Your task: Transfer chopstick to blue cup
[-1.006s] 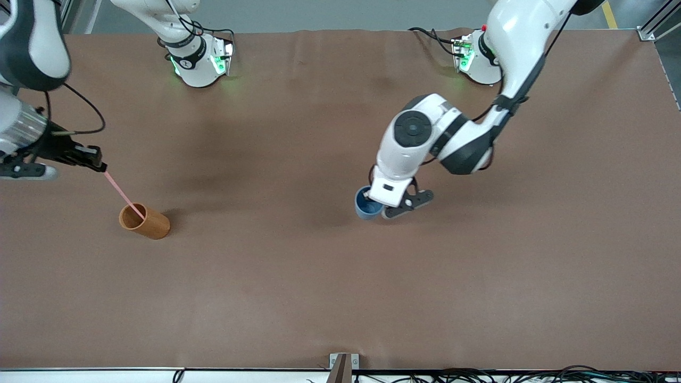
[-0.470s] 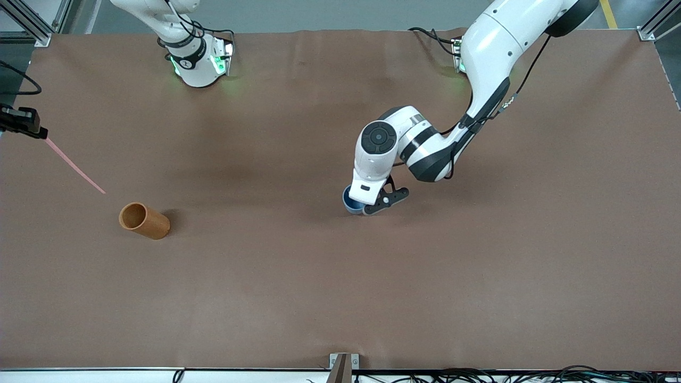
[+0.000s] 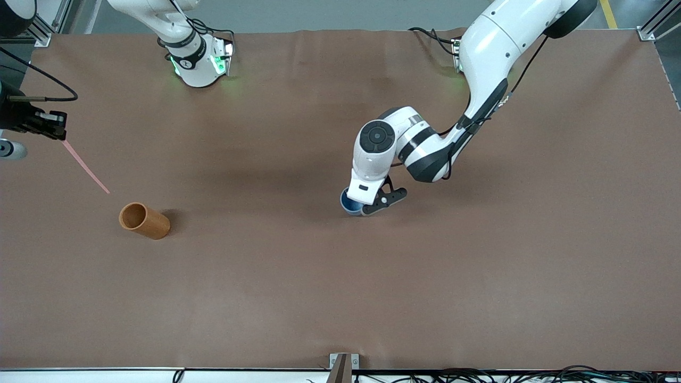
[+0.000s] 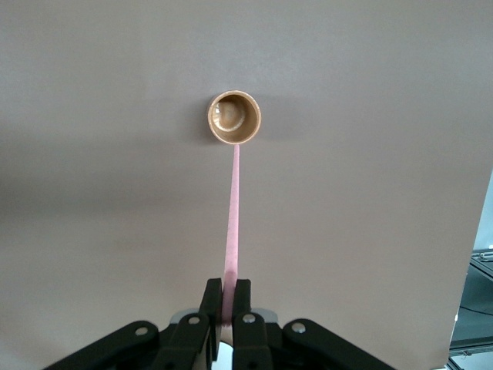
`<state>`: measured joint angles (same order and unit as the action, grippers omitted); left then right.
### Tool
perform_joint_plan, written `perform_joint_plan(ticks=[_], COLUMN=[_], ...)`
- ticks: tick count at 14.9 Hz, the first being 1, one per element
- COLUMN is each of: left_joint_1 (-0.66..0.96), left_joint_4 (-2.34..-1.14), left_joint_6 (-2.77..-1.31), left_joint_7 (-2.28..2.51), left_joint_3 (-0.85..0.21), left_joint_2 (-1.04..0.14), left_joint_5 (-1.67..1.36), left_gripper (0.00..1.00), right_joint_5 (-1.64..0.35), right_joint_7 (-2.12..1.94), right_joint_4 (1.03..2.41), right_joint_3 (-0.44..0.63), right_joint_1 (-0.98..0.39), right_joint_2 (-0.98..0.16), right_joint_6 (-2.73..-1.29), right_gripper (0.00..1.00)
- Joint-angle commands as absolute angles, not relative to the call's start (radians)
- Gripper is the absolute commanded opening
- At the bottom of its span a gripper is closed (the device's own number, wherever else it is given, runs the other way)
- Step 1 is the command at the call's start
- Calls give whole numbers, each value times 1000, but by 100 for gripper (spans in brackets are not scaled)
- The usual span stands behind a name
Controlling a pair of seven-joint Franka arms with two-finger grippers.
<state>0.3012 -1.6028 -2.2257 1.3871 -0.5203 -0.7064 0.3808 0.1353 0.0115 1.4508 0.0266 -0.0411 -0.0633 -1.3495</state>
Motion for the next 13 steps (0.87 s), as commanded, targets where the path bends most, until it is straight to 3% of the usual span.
perform_joint_plan(ticks=[1,3,5,10,13], left_joint_1=[301,287,284,207,175], left_joint_4=[-1583,-1583,-1583,-1572,-1569], left_joint_6=[-2227,-2226,-2204,-2092,-2077], left_joint_7=[1410,1402,1404,1275,1182], left_joint_3=[-525,-528,-531,-523,-465], left_joint_2=[-724,-709,-646,-435,-333], left_joint_5=[408,407,405,347,334], left_gripper=[44,65,100,100,100], right_joint_5=[141,120,115,-3,-44], right_joint_7=[14,12,14,78,287], right_joint_4=[1434,1436,1436,1428,1414], right_joint_3=[31,34,32,25,15], right_joint_1=[-34,-31,-18,-70,-234], right_joint_2=[-72,-71,-72,-72,-80], right_joint_6=[-1336,-1335,-1336,-1342,-1354], right_gripper=[4,4,4,4,4])
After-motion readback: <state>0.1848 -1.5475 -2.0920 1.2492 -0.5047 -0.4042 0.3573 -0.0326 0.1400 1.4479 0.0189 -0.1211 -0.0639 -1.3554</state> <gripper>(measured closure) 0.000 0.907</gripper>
